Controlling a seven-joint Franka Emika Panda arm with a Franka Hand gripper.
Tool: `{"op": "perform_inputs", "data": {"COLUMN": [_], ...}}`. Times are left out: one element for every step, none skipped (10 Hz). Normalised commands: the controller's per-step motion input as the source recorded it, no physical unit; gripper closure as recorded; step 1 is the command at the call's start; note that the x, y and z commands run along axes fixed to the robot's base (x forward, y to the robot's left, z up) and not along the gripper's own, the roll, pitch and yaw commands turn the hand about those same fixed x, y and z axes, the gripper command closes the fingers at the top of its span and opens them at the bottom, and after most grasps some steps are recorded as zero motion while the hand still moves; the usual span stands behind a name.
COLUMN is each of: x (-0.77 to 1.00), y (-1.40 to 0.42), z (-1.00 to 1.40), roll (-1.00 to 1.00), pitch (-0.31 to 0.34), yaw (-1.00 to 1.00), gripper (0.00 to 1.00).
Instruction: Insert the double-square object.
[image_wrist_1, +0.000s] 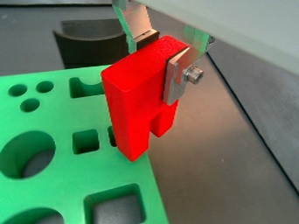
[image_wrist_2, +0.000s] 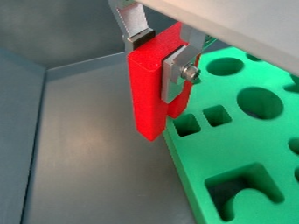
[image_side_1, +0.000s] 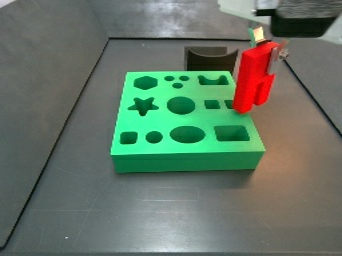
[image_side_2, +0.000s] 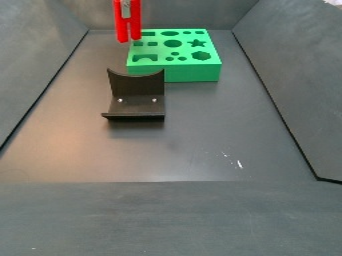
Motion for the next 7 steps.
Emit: {"op": "perform_inputs", "data": {"x": [-0.25,-0.27,-0.29,-0.31,-0.12,0.00,0.00], "y": [0.00,0.00,0.00,0.00,0.01,0.02,0.00], "z": [-0.02,-0.02,-0.01,-0.04,-0.08,-0.05,-0.06], "roll": [0.02,0.05,0.08,0.07,0.00,0.00,0.00], "pitch": [0.040,0.060,0.067,0.041,0.063,0.067,0.064], "yaw": [-0.31,-0.27,-0.27,-0.26,-0.55,-0.94,-0.98], "gripper": [1.00,1.00,1.00,1.00,1.00,1.00,1.00]}}
